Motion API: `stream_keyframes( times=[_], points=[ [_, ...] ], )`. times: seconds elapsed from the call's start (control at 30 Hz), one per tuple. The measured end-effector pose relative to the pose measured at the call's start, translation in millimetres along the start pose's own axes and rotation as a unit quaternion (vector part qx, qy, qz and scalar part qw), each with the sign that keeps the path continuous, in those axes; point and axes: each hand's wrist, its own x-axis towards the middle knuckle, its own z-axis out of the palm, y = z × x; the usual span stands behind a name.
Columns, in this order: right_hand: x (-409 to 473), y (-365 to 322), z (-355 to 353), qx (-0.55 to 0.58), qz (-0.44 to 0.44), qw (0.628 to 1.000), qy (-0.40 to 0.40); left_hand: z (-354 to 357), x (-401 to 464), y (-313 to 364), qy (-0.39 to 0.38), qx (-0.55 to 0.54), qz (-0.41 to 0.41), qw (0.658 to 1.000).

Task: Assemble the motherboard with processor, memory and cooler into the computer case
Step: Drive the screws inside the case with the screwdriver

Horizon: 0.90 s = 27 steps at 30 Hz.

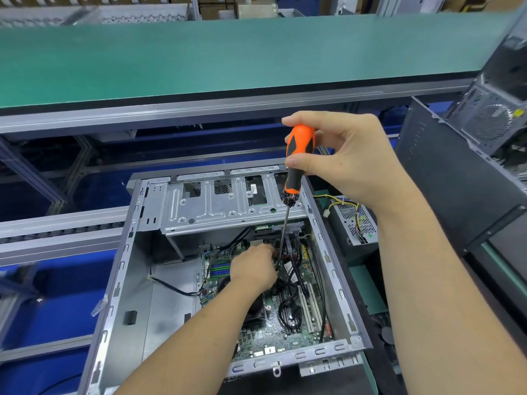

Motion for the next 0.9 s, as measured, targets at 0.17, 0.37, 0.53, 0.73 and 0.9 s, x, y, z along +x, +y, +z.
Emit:
stream_keyframes(
  times=[0.17, 0.37, 0.53, 0.73, 0.9],
  points=[
    [0.8, -0.1, 1.0, 0.0, 0.001, 1.0, -0.003, 0.1, -0.5, 0.1, 0.003, -0.004, 0.0, 1.0],
    [1.9, -1.2, 1.3, 0.008, 0.002, 1.0, -0.002, -0.4, -1.3, 0.0, 0.001, -0.008, 0.0, 1.0],
    [2.2, -1.0, 0.8, -0.005, 0.0, 1.0, -0.004, -1.7, -1.5, 0.0, -0.001, -0.011, -0.001, 1.0],
    [2.8, -0.1, 1.3, -0.003, 0.002, 1.0, -0.003, -2.8, -1.9, 0.8, -0.005, -0.011, -0.002, 1.0],
    [2.6, -0.3, 2.0, 0.002, 0.003, 1.0, -0.003, -2.8, -2.3, 1.0, -0.005, -0.009, -0.007, 1.0]
  ],
)
